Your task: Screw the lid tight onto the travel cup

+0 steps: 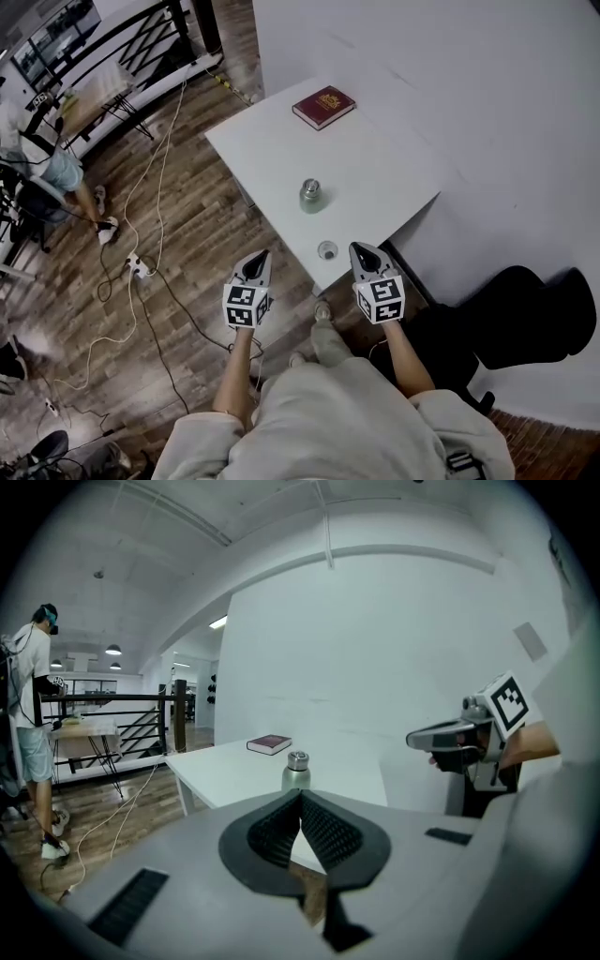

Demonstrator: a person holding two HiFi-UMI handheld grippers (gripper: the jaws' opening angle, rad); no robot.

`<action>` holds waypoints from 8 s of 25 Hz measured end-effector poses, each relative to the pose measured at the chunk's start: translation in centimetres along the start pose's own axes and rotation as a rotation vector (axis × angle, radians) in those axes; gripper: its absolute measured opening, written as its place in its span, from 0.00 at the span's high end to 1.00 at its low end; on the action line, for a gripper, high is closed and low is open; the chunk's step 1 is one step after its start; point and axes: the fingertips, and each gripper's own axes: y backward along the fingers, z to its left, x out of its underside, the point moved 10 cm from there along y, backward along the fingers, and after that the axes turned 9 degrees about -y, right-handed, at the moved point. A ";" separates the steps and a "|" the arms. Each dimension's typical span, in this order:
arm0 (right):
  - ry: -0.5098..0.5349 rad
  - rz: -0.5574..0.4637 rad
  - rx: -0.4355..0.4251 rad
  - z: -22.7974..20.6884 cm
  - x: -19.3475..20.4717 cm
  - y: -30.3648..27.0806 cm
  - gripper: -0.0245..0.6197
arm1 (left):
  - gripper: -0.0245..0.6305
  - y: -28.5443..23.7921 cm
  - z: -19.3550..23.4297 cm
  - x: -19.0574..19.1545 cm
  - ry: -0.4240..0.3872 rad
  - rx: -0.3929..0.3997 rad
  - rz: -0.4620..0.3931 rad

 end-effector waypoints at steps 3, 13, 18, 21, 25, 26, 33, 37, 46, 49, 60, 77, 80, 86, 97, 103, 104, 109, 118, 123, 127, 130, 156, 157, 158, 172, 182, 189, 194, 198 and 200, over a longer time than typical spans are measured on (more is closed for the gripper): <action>0.000 0.001 -0.018 -1.9 -1.1 -2.0 0.96 | 0.95 -2.2 0.5 -1.2 0.005 -0.012 0.005; -0.003 0.007 -0.102 -7.1 -3.8 -7.9 0.96 | 0.95 -7.9 1.3 -4.6 0.009 -0.073 0.021; -0.006 0.010 -0.130 -8.5 -4.1 -9.9 0.96 | 0.95 -9.7 1.7 -5.4 0.005 -0.094 0.023; -0.008 0.015 -0.141 -9.2 -4.1 -11.0 0.96 | 0.95 -10.7 1.9 -5.4 0.009 -0.099 0.024; -0.009 0.029 -0.151 -9.4 -3.9 -12.1 0.96 | 0.95 -11.7 2.3 -5.4 0.009 -0.091 0.035; -0.011 0.034 -0.151 -9.4 -3.8 -12.4 0.96 | 0.95 -11.9 2.5 -5.4 0.010 -0.088 0.036; -0.017 0.059 -0.133 -8.8 -3.3 -14.1 0.96 | 0.95 -13.4 4.2 -5.1 0.023 -0.045 0.032; -0.022 0.065 -0.116 -8.5 -2.9 -14.9 0.96 | 0.95 -14.3 5.2 -4.8 0.022 -0.022 0.027; -0.023 0.098 -0.113 -8.9 -1.3 -16.4 0.96 | 0.95 -15.6 6.5 -3.0 0.035 -0.016 0.055; -0.024 0.103 -0.118 -9.0 -0.5 -16.7 0.96 | 0.95 -16.1 6.5 -2.1 0.049 -0.021 0.062; -0.044 0.111 -0.148 -9.3 2.1 -17.1 0.96 | 0.95 -17.6 5.8 0.7 0.052 0.008 0.072; -0.004 0.118 -0.288 -8.6 3.9 -18.8 0.30 | 0.46 -19.4 5.4 3.9 0.007 0.182 -0.014; -0.003 0.125 -0.300 -8.7 4.2 -19.2 0.29 | 0.44 -20.1 5.2 4.3 -0.015 0.202 -0.008; 0.006 0.110 -0.326 -8.6 3.7 -20.8 0.29 | 0.44 -22.2 5.1 4.4 -0.032 0.234 -0.015; 0.062 0.099 -0.426 -7.7 0.7 -25.1 0.35 | 0.44 -26.3 4.7 3.3 -0.071 0.304 -0.031; 0.098 0.090 -0.485 -7.5 0.0 -27.3 0.38 | 0.44 -28.3 4.5 2.6 -0.113 0.336 -0.044; 0.103 0.087 -0.496 -7.3 -0.2 -27.6 0.38 | 0.44 -28.5 4.5 2.4 -0.115 0.339 -0.048; 0.138 0.084 -0.548 -6.8 -0.9 -28.7 0.40 | 0.44 -29.1 4.3 1.9 -0.125 0.377 -0.068; 0.234 0.108 -0.655 -6.4 -1.6 -29.7 0.46 | 0.44 -30.0 4.2 1.5 -0.123 0.416 -0.087; 0.278 0.124 -0.707 -6.3 -1.9 -29.9 0.52 | 0.44 -30.0 4.2 1.6 -0.122 0.417 -0.097; 0.286 0.119 -0.714 -6.3 -1.8 -29.8 0.53 | 0.44 -29.9 4.2 1.7 -0.122 0.417 -0.105; 0.286 0.107 -0.705 -6.2 -1.8 -29.8 0.54 | 0.44 -29.9 4.2 1.7 -0.123 0.418 -0.110; 0.087 -0.066 -0.250 -4.2 0.0 -28.7 0.54 | 0.44 -29.9 4.2 2.0 -0.119 0.409 -0.123; 0.083 -0.071 -0.233 -4.1 0.0 -28.6 0.54 | 0.44 -29.9 4.2 2.0 -0.117 0.408 -0.125; 0.079 -0.073 -0.217 -4.0 0.0 -28.6 0.54 | 0.44 -29.9 4.2 2.0 -0.116 0.408 -0.126; 0.109 -0.007 -0.557 -6.2 -0.7 -28.5 0.35 | 0.44 -30.0 4.3 2.0 -0.119 0.411 -0.136; 0.316 0.133 -0.813 -6.7 -1.9 -29.7 0.44 | 0.44 -30.0 4.3 2.0 -0.121 0.412 -0.138; 0.421 0.174 -0.891 -6.8 -2.3 -30.6 0.50 | 0.44 -30.0 4.4 1.9 -0.136 0.426 -0.135; 0.393 0.162 -0.879 -7.1 -1.9 -30.8 0.56 | 0.44 -30.2 4.3 2.1 -0.133 0.425 -0.137; 0.364 0.124 -0.831 -7.0 -1.9 -30.7 0.56 | 0.44 -30.2 4.4 2.1 -0.132 0.424 -0.139; 0.347 0.105 -0.792 -6.9 -1.7 -30.5 0.56 | 0.44 -30.3 4.4 2.1 -0.130 0.423 -0.140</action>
